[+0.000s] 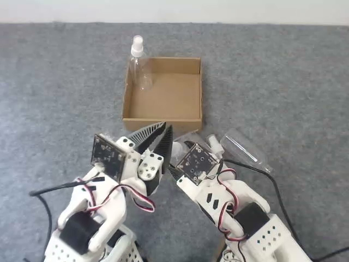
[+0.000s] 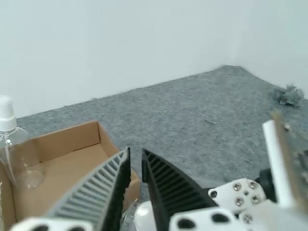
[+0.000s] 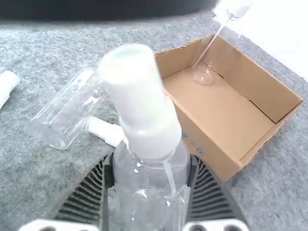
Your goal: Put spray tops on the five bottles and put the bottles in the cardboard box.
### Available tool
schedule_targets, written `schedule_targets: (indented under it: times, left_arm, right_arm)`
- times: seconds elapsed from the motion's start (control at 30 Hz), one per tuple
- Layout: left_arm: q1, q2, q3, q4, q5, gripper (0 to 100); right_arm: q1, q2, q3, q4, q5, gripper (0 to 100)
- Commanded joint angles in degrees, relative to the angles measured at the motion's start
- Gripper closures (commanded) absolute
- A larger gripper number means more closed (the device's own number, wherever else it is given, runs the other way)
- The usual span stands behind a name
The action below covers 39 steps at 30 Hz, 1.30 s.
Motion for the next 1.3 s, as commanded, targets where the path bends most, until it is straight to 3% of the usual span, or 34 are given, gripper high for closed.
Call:
schedule_targets:
  times: [0.0, 0.43, 0.53, 0.77, 1.07, 1.27]
  left_arm:
    - [-0.4, -0.5, -3.4, 0.3, -0.3, 96]
    - [-6.2, -0.5, -4.2, 6.2, -0.6, 92]
    - [-5.8, -0.4, -1.4, 5.5, -3.9, 92]
    - [-5.8, 0.0, 3.1, 0.5, -4.0, 92]
    - [1.7, 0.0, 4.4, 1.4, -6.6, 92]
    - [1.8, -0.4, 4.2, 1.5, -6.6, 92]
  right_arm:
    - [0.6, 0.1, -0.6, -0.3, 0.7, 99.2]
    - [0.7, 0.1, -0.9, 0.1, 0.6, 99.2]
    - [0.7, 0.1, -0.9, 0.2, 0.7, 99.2]
    - [0.2, -6.8, -0.6, 4.4, 0.7, 99.2]
    - [-4.3, -18.2, 2.1, 10.2, 6.4, 99.2]
    - [-4.6, -18.2, 2.5, 10.2, 6.9, 99.2]
